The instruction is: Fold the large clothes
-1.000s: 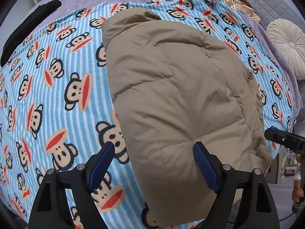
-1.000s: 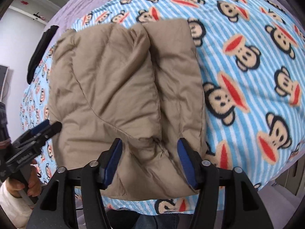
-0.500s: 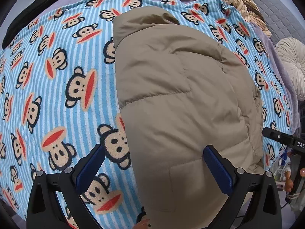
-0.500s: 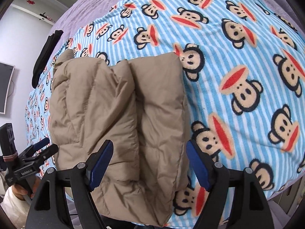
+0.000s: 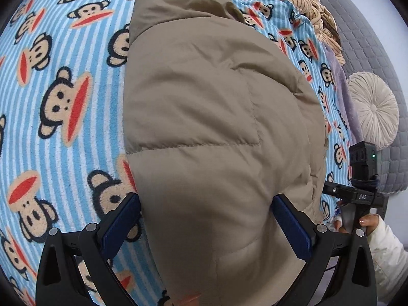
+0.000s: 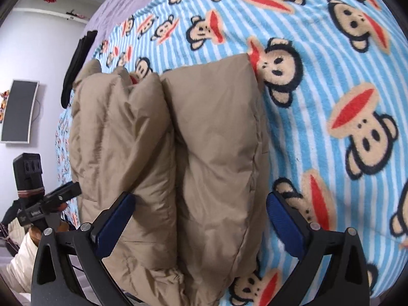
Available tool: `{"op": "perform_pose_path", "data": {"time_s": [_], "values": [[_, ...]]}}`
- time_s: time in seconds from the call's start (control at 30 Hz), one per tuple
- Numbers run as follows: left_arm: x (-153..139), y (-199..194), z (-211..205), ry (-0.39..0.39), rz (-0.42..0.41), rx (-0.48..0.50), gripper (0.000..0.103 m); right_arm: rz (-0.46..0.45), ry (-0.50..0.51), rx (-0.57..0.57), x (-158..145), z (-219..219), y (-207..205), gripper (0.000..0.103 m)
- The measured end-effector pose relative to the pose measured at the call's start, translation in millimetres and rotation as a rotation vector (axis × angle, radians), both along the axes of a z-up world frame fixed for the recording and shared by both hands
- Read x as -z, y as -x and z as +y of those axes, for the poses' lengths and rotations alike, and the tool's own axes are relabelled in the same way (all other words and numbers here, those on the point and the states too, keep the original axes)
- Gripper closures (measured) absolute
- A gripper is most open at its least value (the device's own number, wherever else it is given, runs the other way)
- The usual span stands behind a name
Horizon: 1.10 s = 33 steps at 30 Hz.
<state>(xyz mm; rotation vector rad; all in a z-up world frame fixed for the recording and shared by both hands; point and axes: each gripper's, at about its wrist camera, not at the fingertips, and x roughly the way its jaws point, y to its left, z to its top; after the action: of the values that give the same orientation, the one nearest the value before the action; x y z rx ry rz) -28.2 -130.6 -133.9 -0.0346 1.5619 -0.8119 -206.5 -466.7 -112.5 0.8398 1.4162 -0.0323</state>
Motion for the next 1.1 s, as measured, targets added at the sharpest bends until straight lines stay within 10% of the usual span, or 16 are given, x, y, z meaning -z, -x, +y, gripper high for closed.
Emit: {"op": "perform_pose_path", "data": {"time_s": [0.37,0.67,0.9,1.1], "values": [[52,-23,-11,0.135,0.183,-0.030,0.000,-0.005,-0.169,-0.038,52,-9,-32,0.000],[17,0,-37,0.027,-0.014,-0.007,0.014,-0.036,-0.311,0.068,71,1,-38,0.001],[-17,8,-41,0.007,-0.137,0.017,0.027,-0.052,-0.344,0.126,55,3,-28,0.046],[-39,4,-17,0.042,-0.193,0.018,0.027,-0.099,-0.348,0.137,36,17,-29,0.053]]}}
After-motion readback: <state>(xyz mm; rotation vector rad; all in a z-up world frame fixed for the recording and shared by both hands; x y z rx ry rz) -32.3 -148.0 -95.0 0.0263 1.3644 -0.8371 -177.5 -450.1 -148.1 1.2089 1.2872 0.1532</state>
